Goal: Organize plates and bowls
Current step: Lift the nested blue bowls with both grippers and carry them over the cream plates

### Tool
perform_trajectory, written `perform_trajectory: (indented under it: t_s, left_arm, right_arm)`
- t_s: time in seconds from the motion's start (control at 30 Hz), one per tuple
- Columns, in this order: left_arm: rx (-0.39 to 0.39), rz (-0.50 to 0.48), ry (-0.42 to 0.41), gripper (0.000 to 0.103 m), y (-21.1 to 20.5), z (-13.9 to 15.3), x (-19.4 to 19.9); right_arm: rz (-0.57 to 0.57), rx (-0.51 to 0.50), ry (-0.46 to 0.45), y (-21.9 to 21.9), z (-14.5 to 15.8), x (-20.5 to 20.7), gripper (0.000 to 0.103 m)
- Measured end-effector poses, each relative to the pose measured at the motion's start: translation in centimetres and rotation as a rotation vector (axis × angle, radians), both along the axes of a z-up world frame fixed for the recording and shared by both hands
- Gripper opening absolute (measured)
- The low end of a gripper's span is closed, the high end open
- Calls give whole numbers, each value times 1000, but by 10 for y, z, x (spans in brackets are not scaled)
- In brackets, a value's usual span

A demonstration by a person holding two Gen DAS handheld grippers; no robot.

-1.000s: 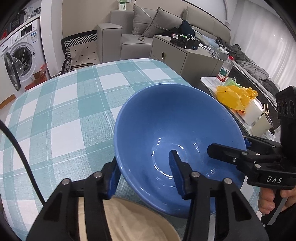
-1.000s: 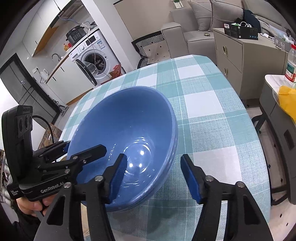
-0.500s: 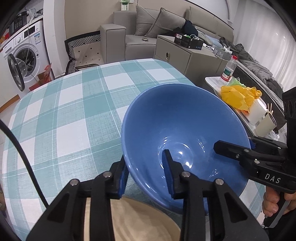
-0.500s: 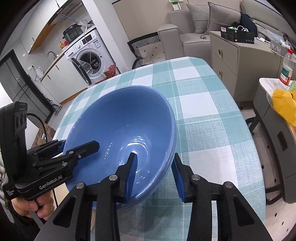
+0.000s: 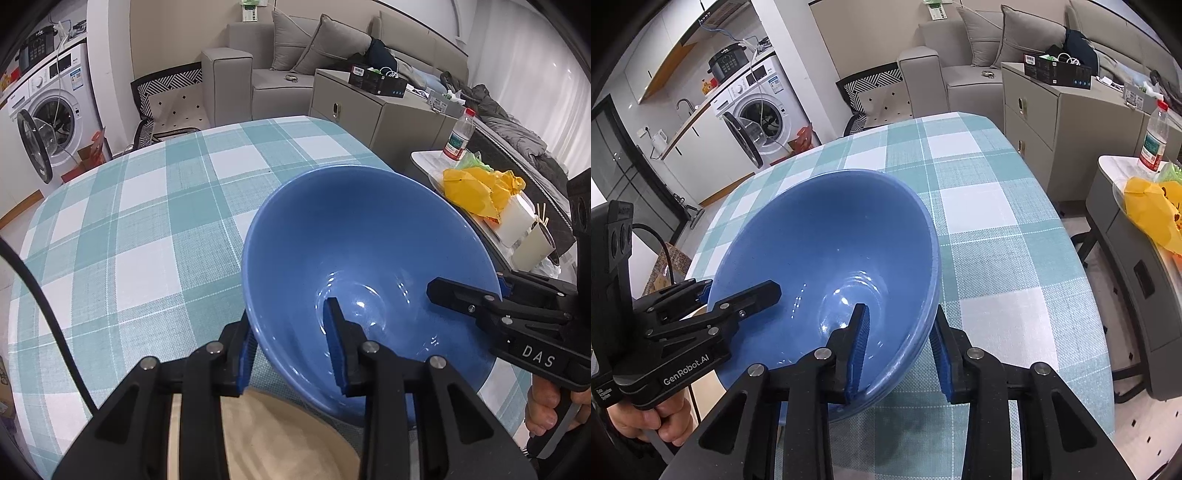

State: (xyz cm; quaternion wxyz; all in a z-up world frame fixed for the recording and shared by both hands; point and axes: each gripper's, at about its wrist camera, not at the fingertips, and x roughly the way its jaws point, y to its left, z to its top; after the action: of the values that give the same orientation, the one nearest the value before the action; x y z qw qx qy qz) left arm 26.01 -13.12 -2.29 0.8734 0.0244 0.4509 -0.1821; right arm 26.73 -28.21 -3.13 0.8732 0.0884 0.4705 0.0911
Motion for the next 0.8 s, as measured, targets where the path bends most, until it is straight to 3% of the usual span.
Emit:
perform_trajectory:
  t_s: [0.8]
  left_arm:
    - [-2, -5, -59, 32, -6, 24, -16]
  right_arm:
    - [-6, -29, -50, -4, 25, -18, 32]
